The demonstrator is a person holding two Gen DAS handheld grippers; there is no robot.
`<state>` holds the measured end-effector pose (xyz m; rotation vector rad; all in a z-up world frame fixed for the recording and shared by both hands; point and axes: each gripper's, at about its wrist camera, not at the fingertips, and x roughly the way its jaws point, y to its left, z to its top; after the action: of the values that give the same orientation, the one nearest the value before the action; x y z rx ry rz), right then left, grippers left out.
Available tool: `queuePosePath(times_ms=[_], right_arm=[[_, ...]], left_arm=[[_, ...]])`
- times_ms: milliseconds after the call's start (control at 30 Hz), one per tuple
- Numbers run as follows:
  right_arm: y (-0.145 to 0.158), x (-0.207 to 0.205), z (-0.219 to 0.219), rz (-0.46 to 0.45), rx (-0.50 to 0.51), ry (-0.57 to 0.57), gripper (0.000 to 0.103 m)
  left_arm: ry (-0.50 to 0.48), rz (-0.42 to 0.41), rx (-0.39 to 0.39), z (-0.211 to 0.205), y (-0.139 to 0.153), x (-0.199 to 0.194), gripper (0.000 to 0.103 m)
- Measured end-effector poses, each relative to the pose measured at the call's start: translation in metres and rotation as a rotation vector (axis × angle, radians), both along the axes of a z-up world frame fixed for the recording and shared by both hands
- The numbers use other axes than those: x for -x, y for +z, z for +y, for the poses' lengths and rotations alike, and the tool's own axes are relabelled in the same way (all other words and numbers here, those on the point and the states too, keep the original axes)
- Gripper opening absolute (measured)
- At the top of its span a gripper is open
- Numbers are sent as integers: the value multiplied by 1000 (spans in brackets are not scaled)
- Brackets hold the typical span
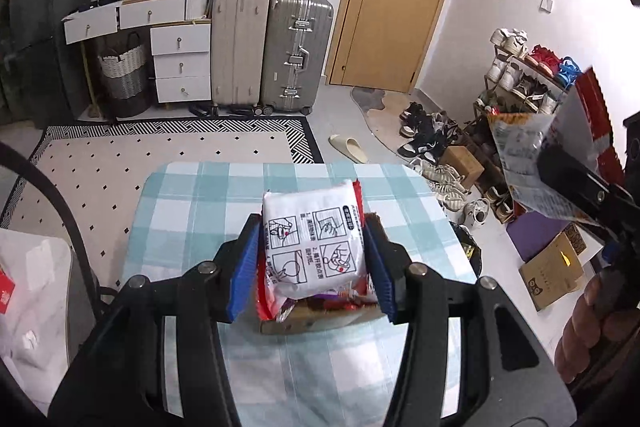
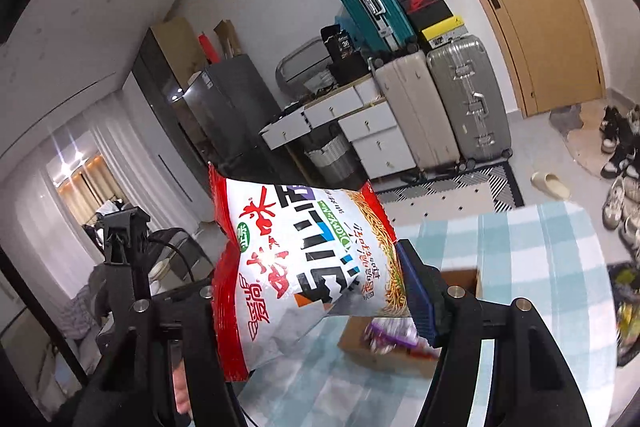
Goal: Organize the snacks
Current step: 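Carry both held packs over the open SF box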
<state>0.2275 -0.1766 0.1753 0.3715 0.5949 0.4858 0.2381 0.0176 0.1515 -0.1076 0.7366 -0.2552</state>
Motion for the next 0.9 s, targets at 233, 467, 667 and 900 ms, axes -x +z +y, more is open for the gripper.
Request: queuePosePath(times_ms=[233,467,667,900], right_arm=[[-29,-48,7,78,88,-20,65],[-124,-77,3,232,75,-1,65],[-170,-93,-3,304,16,12,65],[-183,-106,-3,323,5,15,65]], left_arm=[[-13,81,-10,-25,-40,-54,47],[-76,183,44,-42,-111,-82,47],[-91,215,75,-50,-139,-93,47],[-101,240,108,-49,-165,-117,49]])
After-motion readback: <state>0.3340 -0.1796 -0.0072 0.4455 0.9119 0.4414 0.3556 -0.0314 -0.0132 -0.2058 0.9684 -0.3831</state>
